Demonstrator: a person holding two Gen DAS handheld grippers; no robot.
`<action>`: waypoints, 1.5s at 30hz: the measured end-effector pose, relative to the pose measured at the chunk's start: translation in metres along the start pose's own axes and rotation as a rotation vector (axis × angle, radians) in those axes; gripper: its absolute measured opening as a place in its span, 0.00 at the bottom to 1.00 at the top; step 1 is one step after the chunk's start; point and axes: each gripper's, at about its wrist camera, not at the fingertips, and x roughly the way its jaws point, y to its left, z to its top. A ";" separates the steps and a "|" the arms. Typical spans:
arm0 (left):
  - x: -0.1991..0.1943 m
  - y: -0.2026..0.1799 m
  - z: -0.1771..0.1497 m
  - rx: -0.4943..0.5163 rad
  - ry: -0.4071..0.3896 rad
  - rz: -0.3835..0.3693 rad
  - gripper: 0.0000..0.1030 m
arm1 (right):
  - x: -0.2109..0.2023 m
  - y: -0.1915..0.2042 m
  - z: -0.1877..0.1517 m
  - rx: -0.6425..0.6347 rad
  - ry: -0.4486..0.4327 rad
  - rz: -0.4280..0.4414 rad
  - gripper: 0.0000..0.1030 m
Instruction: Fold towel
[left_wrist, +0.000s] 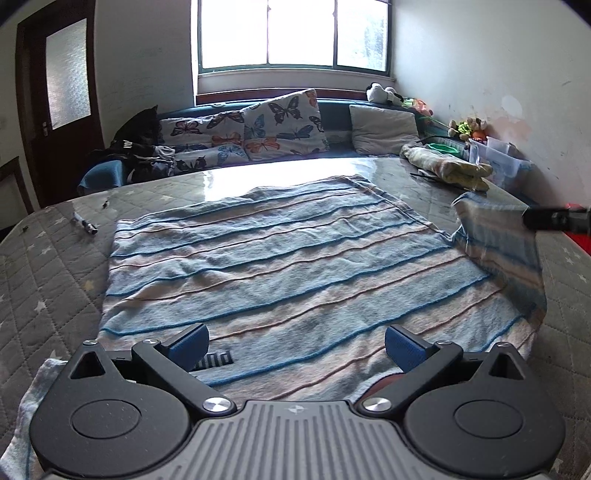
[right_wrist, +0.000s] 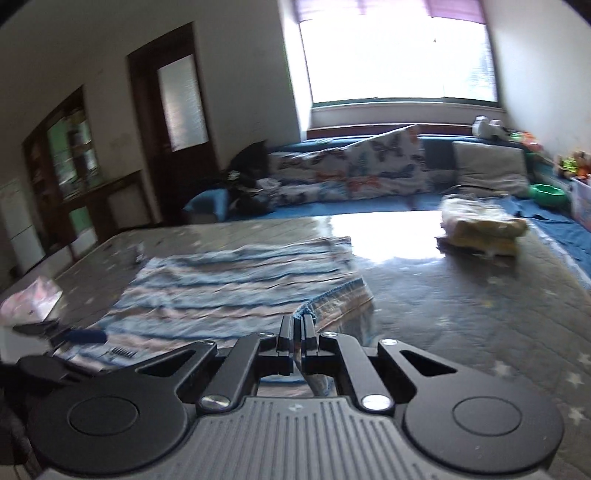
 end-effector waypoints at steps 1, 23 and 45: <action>-0.001 0.002 -0.001 -0.004 -0.001 0.003 1.00 | 0.004 0.006 -0.001 -0.012 0.013 0.015 0.03; -0.041 0.065 -0.020 -0.167 -0.018 0.177 1.00 | 0.082 0.003 -0.002 -0.099 0.184 -0.024 0.14; -0.084 0.159 -0.074 -0.507 0.043 0.491 0.83 | 0.089 0.025 -0.003 -0.213 0.193 0.017 0.26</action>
